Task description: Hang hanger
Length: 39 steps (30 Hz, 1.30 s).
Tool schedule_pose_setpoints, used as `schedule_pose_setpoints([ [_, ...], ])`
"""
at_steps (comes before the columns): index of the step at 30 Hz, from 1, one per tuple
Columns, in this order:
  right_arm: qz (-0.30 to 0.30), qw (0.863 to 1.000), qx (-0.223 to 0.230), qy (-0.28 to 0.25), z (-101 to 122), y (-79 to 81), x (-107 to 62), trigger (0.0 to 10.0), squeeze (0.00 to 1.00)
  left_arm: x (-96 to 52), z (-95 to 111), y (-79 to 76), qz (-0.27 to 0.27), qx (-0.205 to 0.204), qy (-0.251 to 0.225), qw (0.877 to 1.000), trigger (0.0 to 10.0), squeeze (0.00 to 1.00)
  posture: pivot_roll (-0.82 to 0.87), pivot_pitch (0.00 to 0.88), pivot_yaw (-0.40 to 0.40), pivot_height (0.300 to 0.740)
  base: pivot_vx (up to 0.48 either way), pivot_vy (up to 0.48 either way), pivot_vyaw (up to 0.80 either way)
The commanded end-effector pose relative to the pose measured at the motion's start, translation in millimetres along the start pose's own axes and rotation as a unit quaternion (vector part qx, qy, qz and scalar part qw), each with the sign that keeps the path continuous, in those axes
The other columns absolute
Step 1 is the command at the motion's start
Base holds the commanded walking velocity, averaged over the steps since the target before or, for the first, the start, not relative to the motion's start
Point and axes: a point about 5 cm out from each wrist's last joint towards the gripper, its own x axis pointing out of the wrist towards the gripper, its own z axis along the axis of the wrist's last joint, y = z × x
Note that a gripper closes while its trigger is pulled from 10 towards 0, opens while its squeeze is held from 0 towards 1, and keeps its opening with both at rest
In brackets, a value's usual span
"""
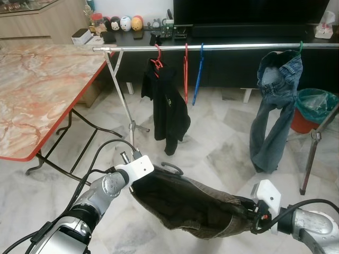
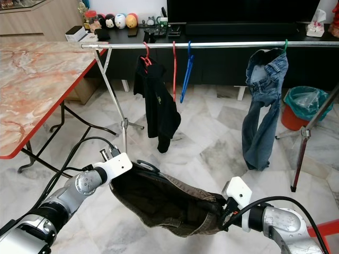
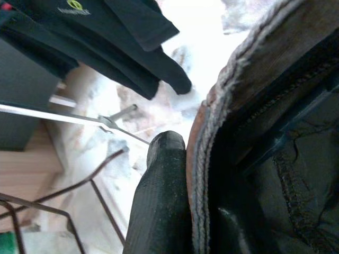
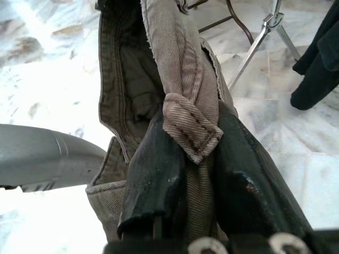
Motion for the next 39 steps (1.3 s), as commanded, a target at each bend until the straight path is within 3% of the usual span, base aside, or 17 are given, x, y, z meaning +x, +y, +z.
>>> schedule_pose_setpoints([
  [1, -0.036, 0.997, -0.016, -0.065, 21.9, -12.1, -22.4, 10.0, 0.00, -21.9, -59.1, 1.7, 0.013, -0.062, 0.141, 0.988, 10.0, 0.00, 0.04, 0.047, 0.116, 0.740, 0.000, 0.000, 0.00],
  [7, -0.025, 0.999, -0.011, -0.030, 11.0, -8.6, -18.0, 10.0, 0.00, -21.7, -55.4, 9.2, 0.034, -0.051, 0.127, 0.990, 10.0, 0.00, 0.05, 0.044, 0.112, 0.740, 0.000, 0.000, 0.00],
  [11, -0.016, 1.000, -0.002, -0.008, 1.5, -4.6, -9.5, 10.0, 0.00, -17.6, -35.6, 27.0, 0.079, -0.051, 0.067, 0.993, 10.0, 0.00, 0.05, 0.043, 0.111, 0.740, 0.000, 0.000, 0.00],
  [18, 0.000, 1.000, 0.005, 0.005, -5.9, 0.8, -1.2, 10.0, 0.00, -14.6, -10.3, 46.7, 0.126, -0.094, -0.009, 0.988, 10.0, 0.00, 0.05, 0.042, 0.111, 0.740, 0.000, 0.000, 0.00],
  [27, 0.001, 1.000, 0.004, 0.004, -4.8, 1.6, -0.7, 10.0, 0.00, -15.3, -11.3, 45.2, 0.118, -0.099, -0.013, 0.988, 10.0, 0.00, 0.05, 0.042, 0.113, 0.740, 0.000, 0.000, 0.00],
  [28, 0.001, 1.000, 0.003, 0.004, -4.8, 1.6, -0.6, 10.0, 0.00, -15.5, -11.6, 44.9, 0.118, -0.099, -0.013, 0.988, 10.0, 0.55, 0.05, 0.044, 0.113, 0.740, 0.000, 0.000, 0.00],
  [29, 0.001, 1.000, 0.003, 0.004, -4.8, 1.5, -0.6, 10.0, 0.00, -15.6, -12.0, 44.6, 0.118, -0.102, -0.013, 0.988, 10.0, 1.00, 0.05, 0.044, 0.113, 0.740, 0.000, 0.000, 0.00],
  [39, -0.006, 1.000, 0.000, 0.000, -3.6, -1.4, 2.4, 10.0, 0.00, -14.8, -9.4, 39.0, 0.089, -0.111, -0.028, 0.990, 10.0, 1.00, 0.06, 0.044, 0.114, 0.740, 0.000, 0.000, 0.00],
])
